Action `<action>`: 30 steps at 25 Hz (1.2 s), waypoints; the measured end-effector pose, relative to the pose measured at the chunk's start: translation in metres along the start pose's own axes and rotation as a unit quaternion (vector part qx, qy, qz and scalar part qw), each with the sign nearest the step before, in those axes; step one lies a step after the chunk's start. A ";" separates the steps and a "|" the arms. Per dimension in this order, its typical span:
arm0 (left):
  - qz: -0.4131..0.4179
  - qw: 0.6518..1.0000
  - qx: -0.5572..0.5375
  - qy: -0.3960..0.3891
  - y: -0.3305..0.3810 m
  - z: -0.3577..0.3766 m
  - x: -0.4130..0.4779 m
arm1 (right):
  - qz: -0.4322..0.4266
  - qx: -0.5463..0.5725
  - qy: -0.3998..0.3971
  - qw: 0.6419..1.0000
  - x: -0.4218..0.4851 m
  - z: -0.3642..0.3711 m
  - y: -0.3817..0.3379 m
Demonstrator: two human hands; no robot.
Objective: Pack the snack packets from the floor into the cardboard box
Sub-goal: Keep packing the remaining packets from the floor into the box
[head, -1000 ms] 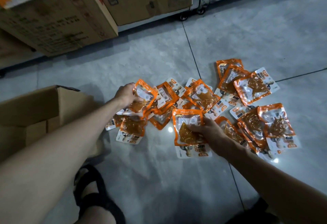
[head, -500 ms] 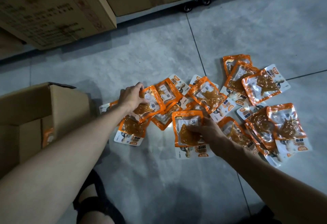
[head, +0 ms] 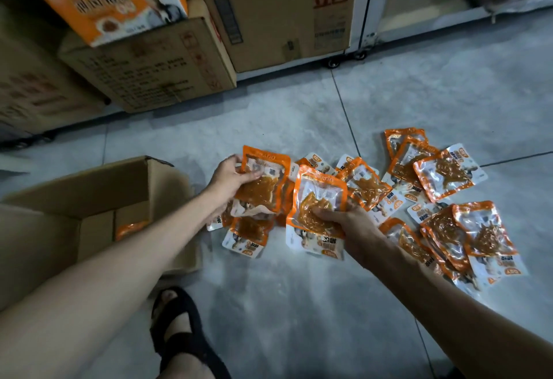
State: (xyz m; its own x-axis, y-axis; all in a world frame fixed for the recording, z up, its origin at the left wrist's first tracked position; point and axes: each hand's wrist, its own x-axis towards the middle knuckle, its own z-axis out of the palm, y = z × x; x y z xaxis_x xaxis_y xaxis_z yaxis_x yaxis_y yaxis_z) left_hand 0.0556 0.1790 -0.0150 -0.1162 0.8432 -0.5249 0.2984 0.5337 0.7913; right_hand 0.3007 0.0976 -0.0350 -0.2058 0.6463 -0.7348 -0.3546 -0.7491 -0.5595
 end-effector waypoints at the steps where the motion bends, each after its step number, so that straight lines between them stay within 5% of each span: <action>1: -0.004 0.999 -0.046 -0.015 0.011 -0.006 -0.015 | -0.012 0.015 -0.016 1.000 -0.007 0.016 -0.008; 5: -0.021 0.990 -0.139 -0.020 0.050 -0.036 -0.070 | -0.066 -0.003 -0.074 0.995 -0.042 0.080 -0.035; 9: -0.049 0.994 -0.100 0.008 0.064 -0.071 -0.103 | -0.091 -0.094 -0.072 0.989 -0.068 0.123 -0.044; 16: -0.016 0.987 -0.116 -0.107 0.085 -0.145 -0.148 | -0.037 -0.050 -0.082 0.995 -0.077 0.183 -0.046; 21: -0.003 0.988 -0.140 -0.069 0.069 -0.199 -0.155 | -0.010 -0.088 -0.148 0.985 -0.072 0.239 -0.044; 27: -0.046 0.989 -0.139 0.018 -0.006 -0.280 -0.147 | 0.023 -0.142 -0.115 0.983 -0.033 0.293 -0.001; 30: -0.056 0.978 -0.188 0.072 -0.061 -0.325 -0.134 | -0.027 -0.234 -0.121 0.964 -0.007 0.328 0.003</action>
State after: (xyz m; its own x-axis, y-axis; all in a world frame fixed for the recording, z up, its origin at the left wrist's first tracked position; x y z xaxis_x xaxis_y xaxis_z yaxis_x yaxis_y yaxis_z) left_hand -0.2549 0.0543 0.1091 -0.2676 0.7640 -0.5871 -0.0902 0.5867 0.8047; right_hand 0.0015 0.1384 0.0937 -0.4261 0.6581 -0.6208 0.0677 -0.6610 -0.7473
